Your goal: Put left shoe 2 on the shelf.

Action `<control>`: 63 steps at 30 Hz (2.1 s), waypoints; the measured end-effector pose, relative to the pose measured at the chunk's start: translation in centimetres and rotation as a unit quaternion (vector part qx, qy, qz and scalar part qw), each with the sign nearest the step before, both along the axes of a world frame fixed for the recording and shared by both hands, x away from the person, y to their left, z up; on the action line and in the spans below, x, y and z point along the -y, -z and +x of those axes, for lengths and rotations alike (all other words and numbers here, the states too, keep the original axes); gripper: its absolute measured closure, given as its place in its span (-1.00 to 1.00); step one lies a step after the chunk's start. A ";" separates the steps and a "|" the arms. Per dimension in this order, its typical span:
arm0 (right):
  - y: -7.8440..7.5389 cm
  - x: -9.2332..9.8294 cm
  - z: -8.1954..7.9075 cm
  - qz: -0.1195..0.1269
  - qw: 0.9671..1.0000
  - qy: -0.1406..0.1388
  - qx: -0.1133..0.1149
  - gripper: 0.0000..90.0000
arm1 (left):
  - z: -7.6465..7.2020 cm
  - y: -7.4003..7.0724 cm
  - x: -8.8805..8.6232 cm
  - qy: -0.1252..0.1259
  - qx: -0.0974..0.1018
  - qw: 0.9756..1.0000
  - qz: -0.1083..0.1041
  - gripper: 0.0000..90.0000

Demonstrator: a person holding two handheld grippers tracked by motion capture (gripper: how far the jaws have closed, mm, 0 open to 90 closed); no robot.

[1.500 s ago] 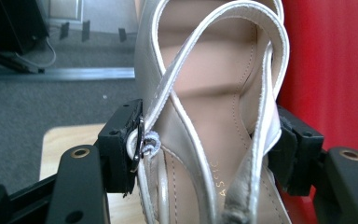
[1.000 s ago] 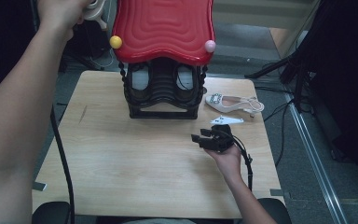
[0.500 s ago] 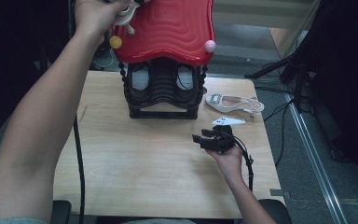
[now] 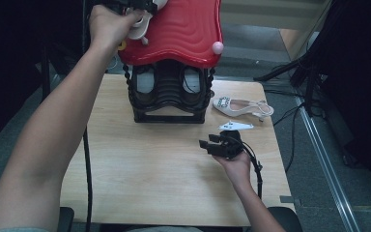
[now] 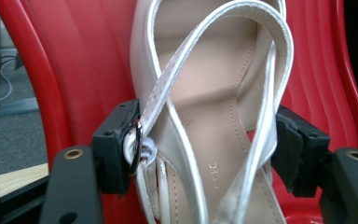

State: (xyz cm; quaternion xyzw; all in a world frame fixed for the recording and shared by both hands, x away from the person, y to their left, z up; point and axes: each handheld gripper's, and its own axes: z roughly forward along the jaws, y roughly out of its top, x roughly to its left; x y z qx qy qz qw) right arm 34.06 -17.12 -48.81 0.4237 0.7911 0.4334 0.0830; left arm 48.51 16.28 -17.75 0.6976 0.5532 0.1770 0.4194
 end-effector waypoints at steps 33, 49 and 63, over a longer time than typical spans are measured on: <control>0.0 0.4 0.1 0.013 1.000 0.002 -0.002 0.14 | -2.6 -3.5 -3.5 0.024 0.011 1.000 0.003 -0.46; 0.3 1.3 0.5 0.004 1.000 -0.005 -0.003 0.38 | -3.7 -1.5 -9.0 0.005 -0.007 1.000 0.010 -0.32; 0.5 2.1 0.8 0.003 1.000 -0.004 0.004 0.53 | -3.9 3.3 -11.2 0.018 -0.027 0.999 -0.002 -0.06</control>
